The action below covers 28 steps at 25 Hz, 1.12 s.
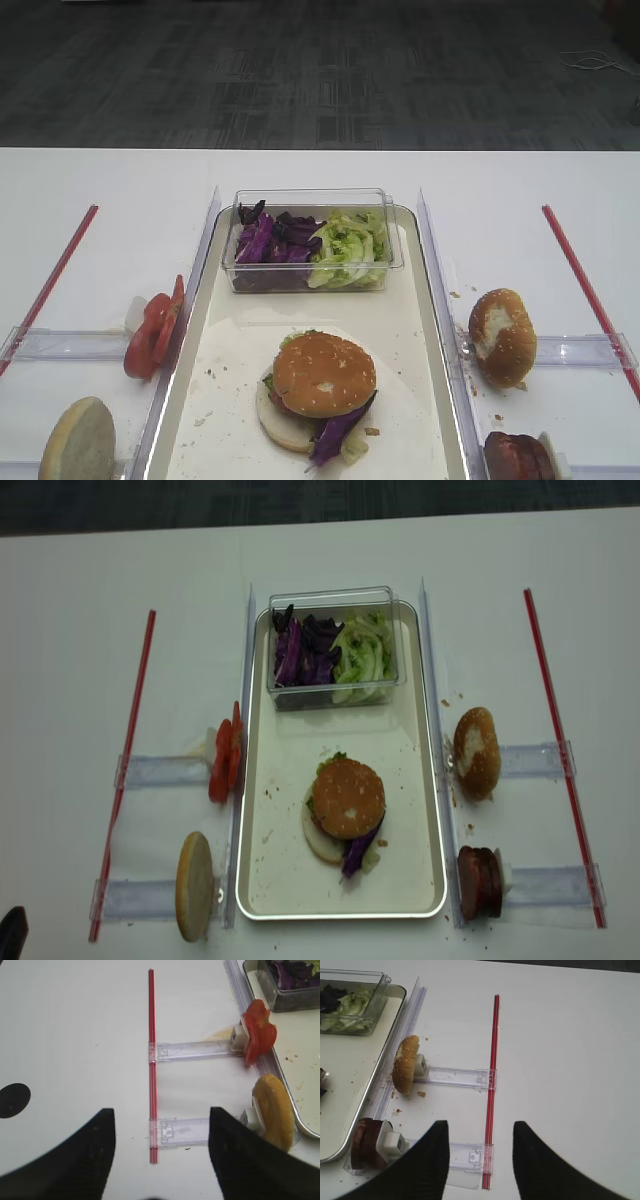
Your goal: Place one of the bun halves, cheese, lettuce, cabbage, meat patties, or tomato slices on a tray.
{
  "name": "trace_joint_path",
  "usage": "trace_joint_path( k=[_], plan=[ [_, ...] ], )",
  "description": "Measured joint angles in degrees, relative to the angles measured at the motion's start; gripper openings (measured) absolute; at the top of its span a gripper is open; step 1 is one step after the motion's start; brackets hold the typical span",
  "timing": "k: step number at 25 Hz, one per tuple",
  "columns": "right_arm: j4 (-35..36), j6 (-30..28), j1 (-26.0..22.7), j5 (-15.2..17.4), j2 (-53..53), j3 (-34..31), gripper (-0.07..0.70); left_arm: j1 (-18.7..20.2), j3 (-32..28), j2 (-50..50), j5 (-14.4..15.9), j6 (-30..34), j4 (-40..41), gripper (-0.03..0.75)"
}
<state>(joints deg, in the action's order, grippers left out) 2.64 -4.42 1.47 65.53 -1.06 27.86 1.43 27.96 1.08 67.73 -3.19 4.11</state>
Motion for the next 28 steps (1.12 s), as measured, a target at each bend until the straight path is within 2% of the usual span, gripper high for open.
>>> trace_joint_path(
  k=[7,28],
  plan=[
    [0.70,0.00,0.00,-1.19,0.00,-0.47,0.321,0.00,0.00,0.00,0.00,0.00,0.00,0.417],
    [0.94,0.00,0.00,-1.19,0.00,-0.94,0.321,0.00,0.00,0.00,0.00,0.00,0.00,0.417]
  ],
)
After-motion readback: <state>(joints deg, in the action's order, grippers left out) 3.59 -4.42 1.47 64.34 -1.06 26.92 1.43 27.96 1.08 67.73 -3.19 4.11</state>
